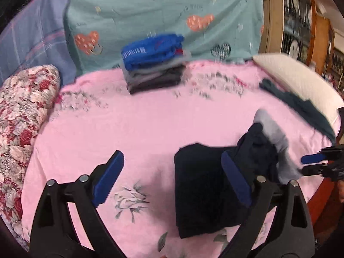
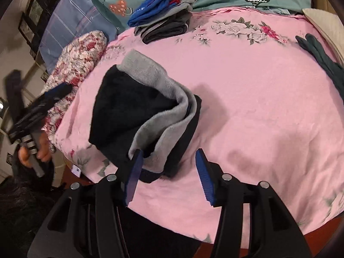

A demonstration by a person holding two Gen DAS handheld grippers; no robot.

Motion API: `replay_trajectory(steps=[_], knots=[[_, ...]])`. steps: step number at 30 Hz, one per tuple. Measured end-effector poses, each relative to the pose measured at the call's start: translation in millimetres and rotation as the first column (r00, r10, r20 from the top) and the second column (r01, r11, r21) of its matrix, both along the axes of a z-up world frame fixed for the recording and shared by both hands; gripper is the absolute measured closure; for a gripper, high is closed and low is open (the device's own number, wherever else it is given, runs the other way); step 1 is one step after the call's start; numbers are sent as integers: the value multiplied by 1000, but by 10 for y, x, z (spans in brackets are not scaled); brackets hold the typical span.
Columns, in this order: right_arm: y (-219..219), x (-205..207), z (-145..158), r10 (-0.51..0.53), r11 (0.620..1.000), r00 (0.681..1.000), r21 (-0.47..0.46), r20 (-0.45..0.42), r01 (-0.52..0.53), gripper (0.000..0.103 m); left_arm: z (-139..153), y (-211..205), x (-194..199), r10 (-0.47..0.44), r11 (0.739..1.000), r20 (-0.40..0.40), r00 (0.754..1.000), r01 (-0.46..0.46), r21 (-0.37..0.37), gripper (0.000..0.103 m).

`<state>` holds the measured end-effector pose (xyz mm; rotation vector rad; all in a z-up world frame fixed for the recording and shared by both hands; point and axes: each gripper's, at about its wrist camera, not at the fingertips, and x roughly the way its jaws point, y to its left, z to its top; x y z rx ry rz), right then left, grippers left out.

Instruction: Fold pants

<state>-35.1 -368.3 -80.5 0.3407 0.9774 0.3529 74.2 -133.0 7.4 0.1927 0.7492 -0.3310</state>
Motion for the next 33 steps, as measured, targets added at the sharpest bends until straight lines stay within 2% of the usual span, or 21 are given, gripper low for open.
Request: replay_trajectory(steps=[3,5,7,10,12,14,17,19,21,23,25,26,28,29,30,31,33], knots=[[-81,-127,85,-37,999,999,21,33,37,52,-343,-336,40,-74,996,-87,993,78,44,13],[-164,-197,213,-68,998,995,23,67,67,52,-430,-582,-110,-163,986,-113,980,165,12,13],[-253,-235,395,-108,994,988,28,113,105,51,-461,-840,-366,-287,958,-113,951,288,-8,12],[-236,-151,660,-120,993,979,24,165,118,51,-522,-1066,-621,-390,919,-118,913,394,13,12],[-73,-7,785,-90,996,980,20,179,87,51,-535,-1026,-690,-423,905,-144,895,425,-14,12],[144,166,842,-50,999,985,19,164,48,50,-434,-788,-734,-398,917,-134,908,395,-51,12],[474,537,726,-8,1000,1000,-6,17,8,50,-221,-290,-772,-305,952,-81,949,300,-67,12],[583,620,632,-16,998,998,-67,-66,12,50,-123,-11,-746,-243,968,-62,968,237,-85,11],[621,589,687,-22,993,999,-118,-46,16,50,-88,221,-726,-195,977,-45,980,190,-99,10],[672,526,762,12,996,1000,-89,-8,-13,50,-124,343,-643,-160,982,-55,986,153,-111,10],[783,448,659,39,993,998,-106,-44,-44,50,-209,351,-527,-150,982,-79,985,139,-129,10],[822,401,496,32,987,996,-156,-89,-45,50,-247,321,-473,-150,982,-82,985,140,-126,10],[748,344,132,-42,971,986,-238,-161,2,50,-372,159,-355,-176,980,-111,978,163,-112,10],[658,325,-69,-78,968,977,-249,-199,27,50,-450,32,-314,-190,980,-122,974,182,-75,10],[563,302,-250,-105,974,969,-221,-226,53,50,-513,-52,-301,-190,982,-121,974,187,-35,10],[500,256,-284,-115,979,973,-190,-199,77,50,-657,-181,-268,-198,978,-139,970,205,34,10],[438,137,-103,-123,987,985,-122,-118,108,50,-826,-264,-243,-184,975,-167,969,201,92,10]])
